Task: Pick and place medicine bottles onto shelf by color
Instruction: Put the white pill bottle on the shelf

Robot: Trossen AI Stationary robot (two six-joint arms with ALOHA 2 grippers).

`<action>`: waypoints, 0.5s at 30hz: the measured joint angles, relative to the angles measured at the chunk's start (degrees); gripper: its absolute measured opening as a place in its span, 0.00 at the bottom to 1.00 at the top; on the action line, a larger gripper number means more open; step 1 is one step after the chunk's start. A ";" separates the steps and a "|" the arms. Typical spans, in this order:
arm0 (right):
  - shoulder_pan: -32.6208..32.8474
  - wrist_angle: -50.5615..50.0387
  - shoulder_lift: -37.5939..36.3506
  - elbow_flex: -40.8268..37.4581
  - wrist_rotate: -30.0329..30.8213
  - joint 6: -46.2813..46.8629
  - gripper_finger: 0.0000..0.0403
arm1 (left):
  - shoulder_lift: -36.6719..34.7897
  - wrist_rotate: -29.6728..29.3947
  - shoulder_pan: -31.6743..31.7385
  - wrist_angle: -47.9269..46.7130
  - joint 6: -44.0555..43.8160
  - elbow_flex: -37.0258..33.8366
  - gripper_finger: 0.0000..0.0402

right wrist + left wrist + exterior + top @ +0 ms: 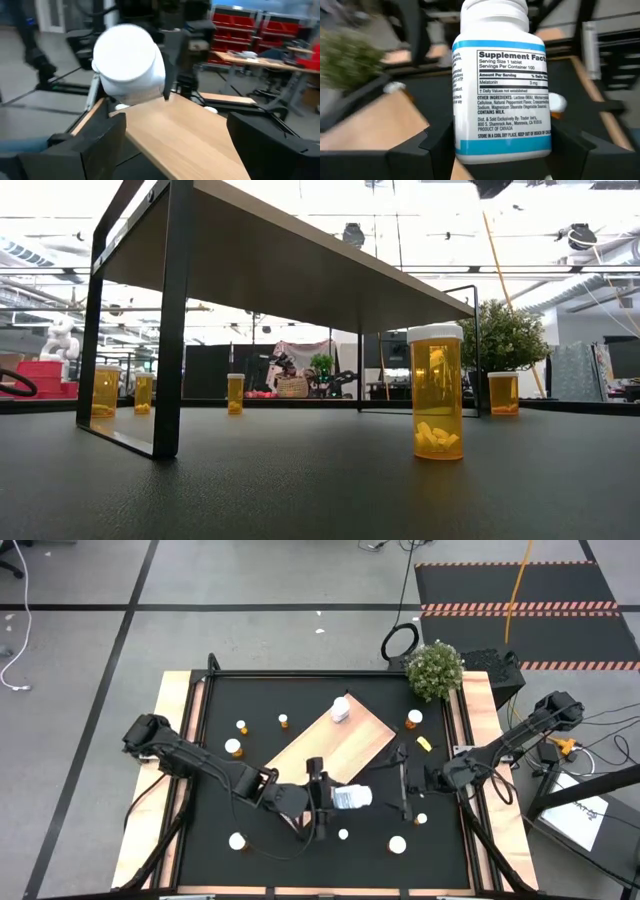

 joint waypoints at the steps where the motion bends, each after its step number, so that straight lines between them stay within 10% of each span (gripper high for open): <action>1: 0.04 0.01 0.00 0.01 -1.12 -0.70 0.84 | 0.00 2.23 0.26 0.02 -0.53 0.00 0.60; 15: 7.69 1.35 0.01 0.93 -3.04 -12.76 0.84 | 0.09 28.63 3.78 11.57 -2.79 -5.88 0.60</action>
